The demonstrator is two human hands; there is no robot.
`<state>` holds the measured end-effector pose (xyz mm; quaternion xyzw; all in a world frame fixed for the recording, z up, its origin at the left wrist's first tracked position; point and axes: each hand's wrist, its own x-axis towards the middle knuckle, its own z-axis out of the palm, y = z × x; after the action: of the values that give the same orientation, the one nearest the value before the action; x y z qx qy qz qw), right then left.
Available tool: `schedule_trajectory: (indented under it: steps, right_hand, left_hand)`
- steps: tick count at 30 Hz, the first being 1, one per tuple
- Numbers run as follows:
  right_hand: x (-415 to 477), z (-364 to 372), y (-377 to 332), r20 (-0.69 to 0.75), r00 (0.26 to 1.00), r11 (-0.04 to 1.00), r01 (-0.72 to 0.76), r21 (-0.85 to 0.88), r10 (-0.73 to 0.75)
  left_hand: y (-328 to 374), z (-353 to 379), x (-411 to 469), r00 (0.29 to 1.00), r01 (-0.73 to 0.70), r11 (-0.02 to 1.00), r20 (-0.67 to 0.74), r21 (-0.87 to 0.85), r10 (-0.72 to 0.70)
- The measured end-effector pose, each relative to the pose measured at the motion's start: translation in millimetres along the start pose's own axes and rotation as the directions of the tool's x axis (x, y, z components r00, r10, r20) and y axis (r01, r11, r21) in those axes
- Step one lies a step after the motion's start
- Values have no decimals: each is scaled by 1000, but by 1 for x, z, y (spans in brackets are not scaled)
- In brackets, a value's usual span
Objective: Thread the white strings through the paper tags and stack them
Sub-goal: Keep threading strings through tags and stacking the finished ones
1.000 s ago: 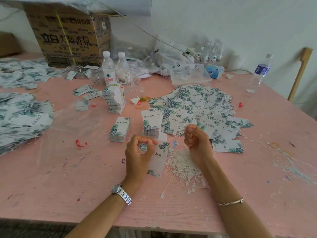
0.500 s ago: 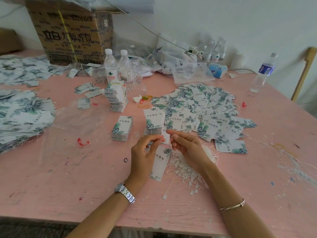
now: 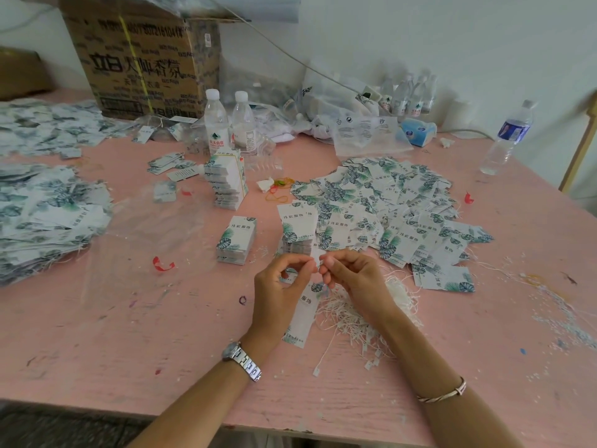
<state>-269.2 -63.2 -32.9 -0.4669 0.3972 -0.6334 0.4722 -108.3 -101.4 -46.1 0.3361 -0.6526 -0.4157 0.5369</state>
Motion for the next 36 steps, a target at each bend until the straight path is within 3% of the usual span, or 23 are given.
schedule_trajectory:
  steps: [24,36]
  right_hand:
    - [-1,7,-1,-27,994,973,95,-208,-103]
    - [-2,3,-7,-38,997,972,52,-230,-62]
  left_hand:
    - [-6,-1,2,998,-42,999,38,30,41]
    - [-9,2,4,983,-102,992,162,70,90]
